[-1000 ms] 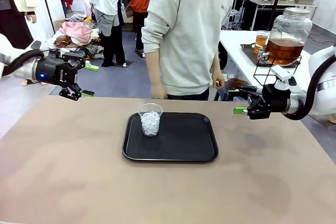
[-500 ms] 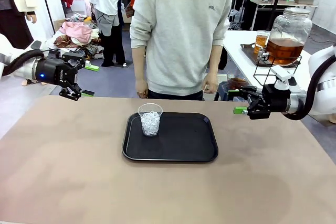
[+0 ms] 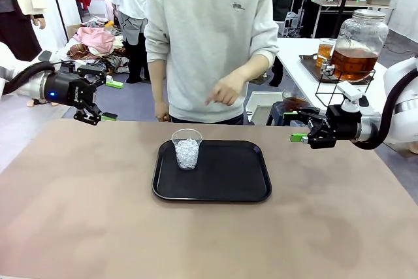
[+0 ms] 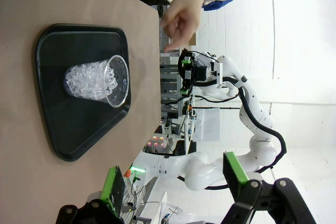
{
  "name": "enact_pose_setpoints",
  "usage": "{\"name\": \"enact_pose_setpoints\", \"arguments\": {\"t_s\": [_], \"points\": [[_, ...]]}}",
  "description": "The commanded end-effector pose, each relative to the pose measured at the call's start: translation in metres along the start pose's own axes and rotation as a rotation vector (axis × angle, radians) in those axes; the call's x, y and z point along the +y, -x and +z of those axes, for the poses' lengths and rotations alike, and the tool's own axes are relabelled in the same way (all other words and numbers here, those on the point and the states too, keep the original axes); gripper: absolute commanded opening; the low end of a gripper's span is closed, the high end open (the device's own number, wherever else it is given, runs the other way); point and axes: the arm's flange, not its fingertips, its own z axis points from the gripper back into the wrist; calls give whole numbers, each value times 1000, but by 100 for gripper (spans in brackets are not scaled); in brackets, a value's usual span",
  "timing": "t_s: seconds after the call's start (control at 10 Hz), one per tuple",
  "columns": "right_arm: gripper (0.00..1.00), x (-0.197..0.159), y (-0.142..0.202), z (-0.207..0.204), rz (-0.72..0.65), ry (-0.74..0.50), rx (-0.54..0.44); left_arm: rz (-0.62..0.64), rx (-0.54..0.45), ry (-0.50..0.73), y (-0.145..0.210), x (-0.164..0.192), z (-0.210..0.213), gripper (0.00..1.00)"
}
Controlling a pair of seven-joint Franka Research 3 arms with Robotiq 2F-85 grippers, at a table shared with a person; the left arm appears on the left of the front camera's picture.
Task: Pour the drink into the iced cup.
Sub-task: Pick up the iced cup indicated by the human and present it to them.
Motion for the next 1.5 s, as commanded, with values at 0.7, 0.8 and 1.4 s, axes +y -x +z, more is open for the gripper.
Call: {"name": "enact_pose_setpoints", "arguments": {"t_s": [0.7,0.8,1.4], "points": [[100,-4,-3,-2,-3,-3,6,-1,0,2,1,-1,0,100],[100,-4,-3,-2,-3,-3,6,-1,0,2,1,-1,0,100],[100,-4,-3,-2,-3,-3,6,0,0,0,0,0,0,100]]}}
